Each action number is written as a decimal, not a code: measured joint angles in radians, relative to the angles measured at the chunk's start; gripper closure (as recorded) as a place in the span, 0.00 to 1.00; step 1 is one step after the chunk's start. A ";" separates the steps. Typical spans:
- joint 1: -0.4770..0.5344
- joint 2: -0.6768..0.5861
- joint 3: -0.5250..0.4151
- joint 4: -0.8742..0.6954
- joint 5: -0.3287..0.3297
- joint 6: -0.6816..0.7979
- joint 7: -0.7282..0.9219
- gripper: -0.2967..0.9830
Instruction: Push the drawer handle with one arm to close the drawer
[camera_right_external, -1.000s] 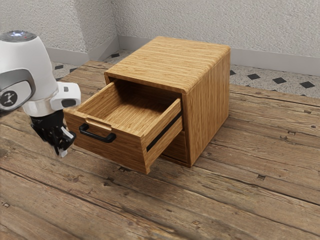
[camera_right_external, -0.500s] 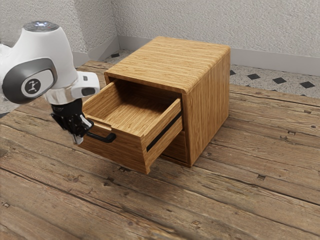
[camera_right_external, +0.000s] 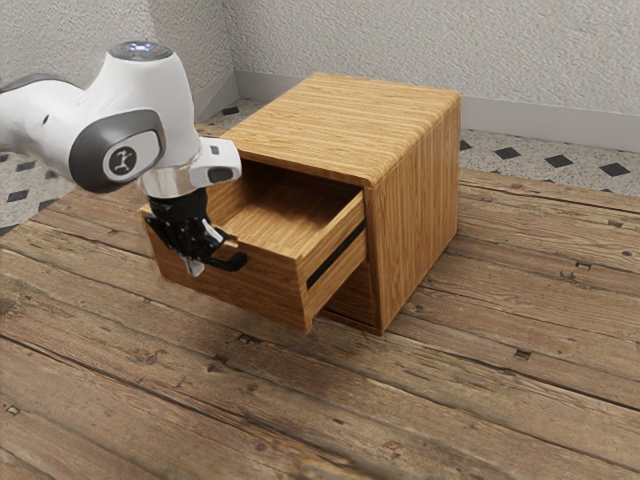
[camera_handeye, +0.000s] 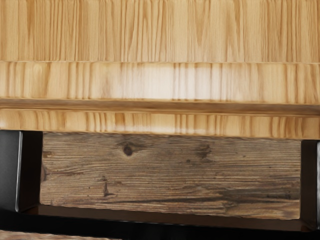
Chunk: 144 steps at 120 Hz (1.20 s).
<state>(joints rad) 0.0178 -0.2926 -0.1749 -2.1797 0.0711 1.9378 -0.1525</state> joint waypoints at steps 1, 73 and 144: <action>0.000 0.003 0.000 0.003 0.000 0.001 0.000 0.85; 0.003 0.237 0.006 0.227 0.045 0.062 -0.007 0.85; 0.000 0.440 0.008 0.475 0.077 0.063 -0.004 0.85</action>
<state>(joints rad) 0.0173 0.1478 -0.1672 -1.7046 0.1484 2.0007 -0.1567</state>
